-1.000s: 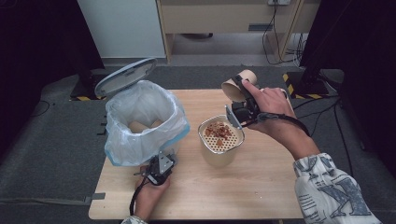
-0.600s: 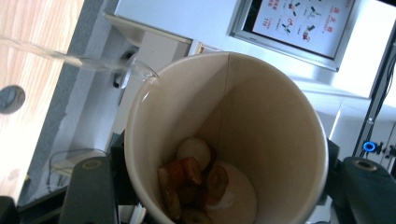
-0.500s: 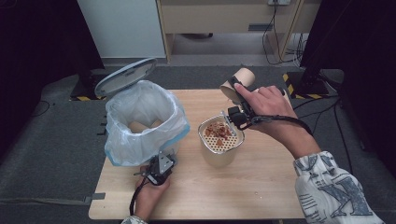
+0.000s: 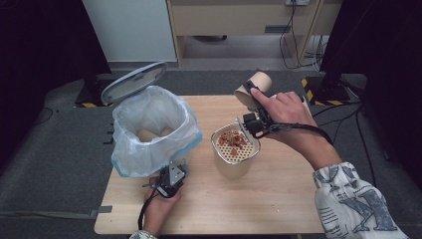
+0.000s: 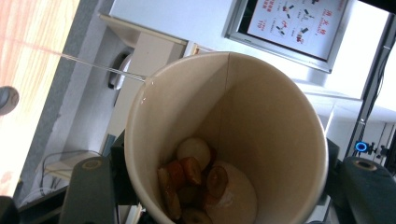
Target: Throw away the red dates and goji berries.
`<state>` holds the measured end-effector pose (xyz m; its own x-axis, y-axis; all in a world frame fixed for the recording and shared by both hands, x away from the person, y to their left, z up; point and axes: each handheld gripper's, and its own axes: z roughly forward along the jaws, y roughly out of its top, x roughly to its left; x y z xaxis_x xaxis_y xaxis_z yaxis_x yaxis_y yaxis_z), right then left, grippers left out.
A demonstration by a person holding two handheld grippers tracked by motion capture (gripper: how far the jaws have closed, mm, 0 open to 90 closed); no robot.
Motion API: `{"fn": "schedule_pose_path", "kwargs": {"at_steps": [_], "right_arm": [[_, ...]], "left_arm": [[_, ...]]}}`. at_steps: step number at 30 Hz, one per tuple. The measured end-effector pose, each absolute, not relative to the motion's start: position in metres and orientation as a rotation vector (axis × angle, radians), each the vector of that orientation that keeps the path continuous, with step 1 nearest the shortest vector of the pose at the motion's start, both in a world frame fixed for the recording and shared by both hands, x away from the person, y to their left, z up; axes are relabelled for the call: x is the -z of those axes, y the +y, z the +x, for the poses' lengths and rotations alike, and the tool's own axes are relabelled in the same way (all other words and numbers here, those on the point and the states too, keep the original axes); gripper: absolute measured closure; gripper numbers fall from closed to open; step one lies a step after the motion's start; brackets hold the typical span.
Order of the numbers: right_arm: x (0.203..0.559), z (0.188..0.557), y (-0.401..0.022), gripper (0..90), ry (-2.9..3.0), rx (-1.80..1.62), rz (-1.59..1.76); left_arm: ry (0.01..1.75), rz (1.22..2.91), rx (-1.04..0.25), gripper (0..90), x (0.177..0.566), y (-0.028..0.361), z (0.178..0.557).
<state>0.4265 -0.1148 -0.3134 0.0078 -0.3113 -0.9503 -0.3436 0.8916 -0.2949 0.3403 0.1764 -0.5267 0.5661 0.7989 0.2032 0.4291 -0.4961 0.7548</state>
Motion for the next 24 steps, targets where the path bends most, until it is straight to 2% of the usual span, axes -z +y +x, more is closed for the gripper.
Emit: {"fn": "schedule_pose_path", "kwargs": {"at_steps": [5, 9, 13, 17, 21, 24], "right_arm": [[0.3, 0.426, -0.118, 34.7, 1.574, -0.102, -0.438], [0.316, 0.422, -0.114, 34.8, 1.59, -0.062, -0.523], [0.308, 0.423, -0.119, 34.8, 1.574, -0.098, -0.457], [0.329, 0.424, -0.118, 34.8, 1.604, -0.035, -0.562], [0.311, 0.425, -0.122, 34.7, 1.588, -0.15, -0.405], [0.338, 0.426, -0.116, 34.7, 1.648, -0.077, -0.526]], "left_arm": [[0.978, 2.139, -0.723, 86.3, 0.527, 0.176, 0.34], [0.977, 2.135, -0.724, 86.3, 0.527, 0.176, 0.34], [0.977, 2.135, -0.723, 86.2, 0.527, 0.176, 0.34], [0.977, 2.134, -0.722, 86.2, 0.527, 0.176, 0.34], [0.977, 2.135, -0.723, 86.2, 0.527, 0.176, 0.34], [0.977, 2.133, -0.721, 86.1, 0.527, 0.176, 0.34]]}}
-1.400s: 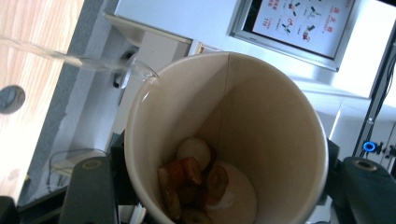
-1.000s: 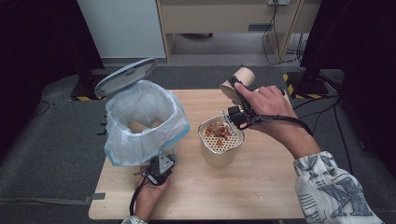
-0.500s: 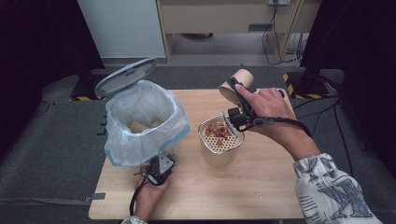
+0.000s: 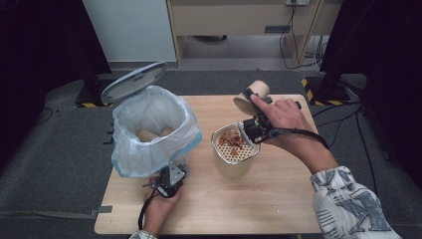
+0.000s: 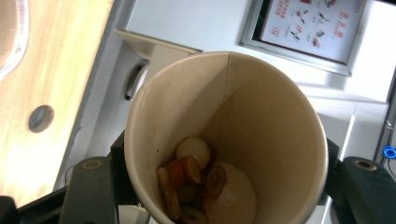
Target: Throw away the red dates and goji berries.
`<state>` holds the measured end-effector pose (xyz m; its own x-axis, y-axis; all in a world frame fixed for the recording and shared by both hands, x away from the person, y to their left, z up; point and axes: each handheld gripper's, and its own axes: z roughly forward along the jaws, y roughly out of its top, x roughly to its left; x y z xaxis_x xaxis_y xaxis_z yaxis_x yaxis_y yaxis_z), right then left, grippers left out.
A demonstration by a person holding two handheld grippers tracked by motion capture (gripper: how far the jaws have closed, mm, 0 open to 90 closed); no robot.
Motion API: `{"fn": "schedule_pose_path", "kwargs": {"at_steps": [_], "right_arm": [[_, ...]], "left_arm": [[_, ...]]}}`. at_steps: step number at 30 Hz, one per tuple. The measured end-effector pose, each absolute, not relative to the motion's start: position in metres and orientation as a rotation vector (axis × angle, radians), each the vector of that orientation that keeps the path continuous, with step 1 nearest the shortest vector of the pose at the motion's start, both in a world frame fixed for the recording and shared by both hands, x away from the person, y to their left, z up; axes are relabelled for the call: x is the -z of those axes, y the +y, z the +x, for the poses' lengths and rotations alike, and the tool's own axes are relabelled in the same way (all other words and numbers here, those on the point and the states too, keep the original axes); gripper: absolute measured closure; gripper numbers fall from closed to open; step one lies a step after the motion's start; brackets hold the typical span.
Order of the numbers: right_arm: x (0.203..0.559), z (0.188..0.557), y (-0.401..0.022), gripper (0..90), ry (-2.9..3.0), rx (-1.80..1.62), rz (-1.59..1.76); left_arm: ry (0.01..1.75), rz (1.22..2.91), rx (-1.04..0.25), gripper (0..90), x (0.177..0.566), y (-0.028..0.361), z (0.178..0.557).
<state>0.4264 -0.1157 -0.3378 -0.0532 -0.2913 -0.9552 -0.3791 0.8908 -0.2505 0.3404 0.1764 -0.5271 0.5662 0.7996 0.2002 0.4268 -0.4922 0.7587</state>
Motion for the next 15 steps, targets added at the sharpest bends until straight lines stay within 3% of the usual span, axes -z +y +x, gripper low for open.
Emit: {"fn": "schedule_pose_path", "kwargs": {"at_steps": [15], "right_arm": [[0.3348, 0.4241, -0.1171, 34.7, 1.623, -0.055, -0.515]], "left_arm": [[0.977, 2.133, -0.721, 85.9, 0.5271, 0.1762, 0.3403]]}}
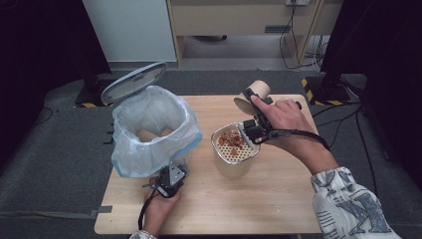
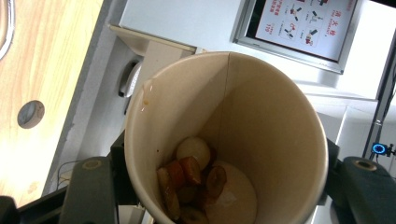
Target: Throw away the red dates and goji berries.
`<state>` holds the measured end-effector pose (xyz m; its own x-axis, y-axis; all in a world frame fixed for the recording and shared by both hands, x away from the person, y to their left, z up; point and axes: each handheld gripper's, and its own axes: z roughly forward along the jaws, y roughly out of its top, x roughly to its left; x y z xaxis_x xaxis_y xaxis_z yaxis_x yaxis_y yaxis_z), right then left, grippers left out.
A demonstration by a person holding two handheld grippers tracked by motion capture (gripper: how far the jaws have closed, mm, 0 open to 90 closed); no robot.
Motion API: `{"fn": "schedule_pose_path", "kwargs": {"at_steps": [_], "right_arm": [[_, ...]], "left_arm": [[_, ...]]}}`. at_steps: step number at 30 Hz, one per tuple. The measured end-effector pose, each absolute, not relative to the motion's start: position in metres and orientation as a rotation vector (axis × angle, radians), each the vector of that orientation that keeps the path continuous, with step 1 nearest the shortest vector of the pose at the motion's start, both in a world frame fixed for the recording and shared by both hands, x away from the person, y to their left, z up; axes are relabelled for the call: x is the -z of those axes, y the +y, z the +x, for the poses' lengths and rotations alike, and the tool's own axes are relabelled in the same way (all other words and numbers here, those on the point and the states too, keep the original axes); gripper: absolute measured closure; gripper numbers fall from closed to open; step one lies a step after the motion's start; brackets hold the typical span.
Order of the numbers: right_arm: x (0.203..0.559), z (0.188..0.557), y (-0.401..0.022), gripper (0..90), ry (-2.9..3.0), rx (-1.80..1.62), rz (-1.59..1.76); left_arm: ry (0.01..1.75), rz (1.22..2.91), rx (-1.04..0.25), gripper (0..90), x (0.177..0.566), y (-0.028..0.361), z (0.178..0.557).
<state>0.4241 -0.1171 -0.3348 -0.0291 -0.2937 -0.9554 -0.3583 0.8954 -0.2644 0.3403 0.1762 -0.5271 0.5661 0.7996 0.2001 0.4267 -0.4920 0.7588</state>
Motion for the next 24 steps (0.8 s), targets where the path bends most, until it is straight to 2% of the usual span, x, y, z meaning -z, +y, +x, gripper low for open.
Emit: {"fn": "schedule_pose_path", "kwargs": {"at_steps": [24], "right_arm": [[0.312, 0.417, -0.118, 34.7, 1.415, -0.124, -0.456]], "left_arm": [[0.976, 2.132, -0.721, 85.9, 0.527, 0.176, 0.34]]}}
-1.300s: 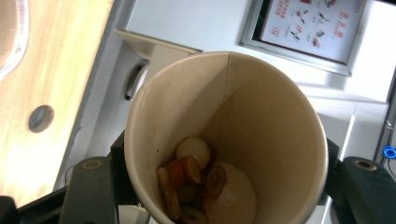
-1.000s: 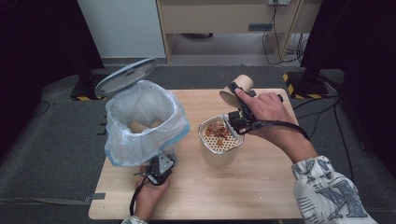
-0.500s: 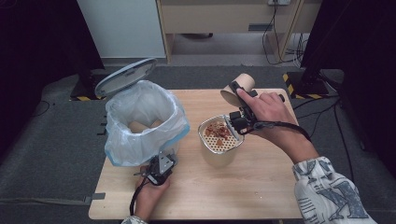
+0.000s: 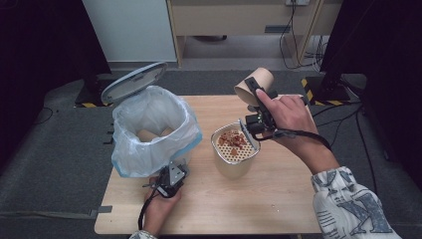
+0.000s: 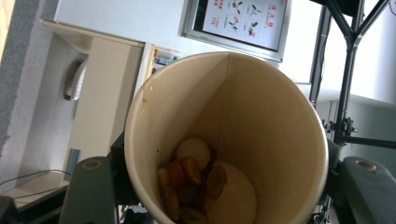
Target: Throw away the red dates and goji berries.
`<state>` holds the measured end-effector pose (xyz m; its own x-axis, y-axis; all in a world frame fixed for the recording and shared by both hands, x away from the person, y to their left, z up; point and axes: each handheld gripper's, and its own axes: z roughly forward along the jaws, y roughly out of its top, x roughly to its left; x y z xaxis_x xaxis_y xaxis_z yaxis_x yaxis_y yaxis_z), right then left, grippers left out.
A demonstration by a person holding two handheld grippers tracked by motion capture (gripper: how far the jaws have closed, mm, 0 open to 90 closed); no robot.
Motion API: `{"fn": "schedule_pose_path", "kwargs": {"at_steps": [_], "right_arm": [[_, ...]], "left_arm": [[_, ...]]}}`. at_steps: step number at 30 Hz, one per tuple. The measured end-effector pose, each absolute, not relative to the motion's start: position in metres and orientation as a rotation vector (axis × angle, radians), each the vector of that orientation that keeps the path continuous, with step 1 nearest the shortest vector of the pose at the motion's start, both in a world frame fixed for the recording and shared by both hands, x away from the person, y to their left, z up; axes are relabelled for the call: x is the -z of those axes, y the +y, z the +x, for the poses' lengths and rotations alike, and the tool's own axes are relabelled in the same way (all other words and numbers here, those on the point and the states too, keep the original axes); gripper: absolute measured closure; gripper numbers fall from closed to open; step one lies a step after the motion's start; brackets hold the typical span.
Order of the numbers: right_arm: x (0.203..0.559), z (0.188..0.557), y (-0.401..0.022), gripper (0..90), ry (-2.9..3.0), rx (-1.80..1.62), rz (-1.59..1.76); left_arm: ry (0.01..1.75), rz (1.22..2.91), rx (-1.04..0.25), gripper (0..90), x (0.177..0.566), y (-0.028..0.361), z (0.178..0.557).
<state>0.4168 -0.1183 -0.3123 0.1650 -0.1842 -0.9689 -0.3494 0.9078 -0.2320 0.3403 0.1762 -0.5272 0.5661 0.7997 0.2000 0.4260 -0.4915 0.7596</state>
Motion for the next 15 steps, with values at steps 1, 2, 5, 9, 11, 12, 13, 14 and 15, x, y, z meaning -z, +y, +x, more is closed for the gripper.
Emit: {"fn": "schedule_pose_path", "kwargs": {"at_steps": [1, 2, 5, 9, 11, 12, 13, 14, 15], "right_arm": [[0.3123, 0.4168, -0.1183, 34.7, 1.415, -0.124, -0.456], [0.3117, 0.4165, -0.1181, 34.8, 1.416, -0.122, -0.453], [0.3117, 0.4162, -0.1184, 34.7, 1.412, -0.12, -0.454], [0.3125, 0.4164, -0.1187, 34.8, 1.41, -0.122, -0.457], [0.3125, 0.4164, -0.1187, 34.8, 1.41, -0.124, -0.456], [0.3126, 0.4164, -0.1187, 34.7, 1.41, -0.123, -0.455], [0.3126, 0.4162, -0.1185, 34.7, 1.414, -0.121, -0.454], [0.3129, 0.4162, -0.1184, 34.8, 1.413, -0.12, -0.456], [0.313, 0.4161, -0.1182, 34.7, 1.414, -0.117, -0.457]], "left_arm": [[0.976, 2.132, -0.722, 85.9, 0.5272, 0.1761, 0.3403], [0.976, 2.132, -0.722, 85.9, 0.5272, 0.176, 0.3402], [0.977, 2.134, -0.722, 85.9, 0.5271, 0.1761, 0.3402], [0.976, 2.133, -0.723, 85.9, 0.5272, 0.176, 0.3403], [0.976, 2.133, -0.722, 85.9, 0.5272, 0.1761, 0.3403], [0.976, 2.132, -0.722, 85.9, 0.5272, 0.1761, 0.3403], [0.976, 2.132, -0.722, 85.9, 0.5272, 0.176, 0.3402], [0.976, 2.133, -0.722, 85.9, 0.5272, 0.1761, 0.3403], [0.976, 2.132, -0.722, 85.9, 0.5272, 0.1761, 0.3403]]}}
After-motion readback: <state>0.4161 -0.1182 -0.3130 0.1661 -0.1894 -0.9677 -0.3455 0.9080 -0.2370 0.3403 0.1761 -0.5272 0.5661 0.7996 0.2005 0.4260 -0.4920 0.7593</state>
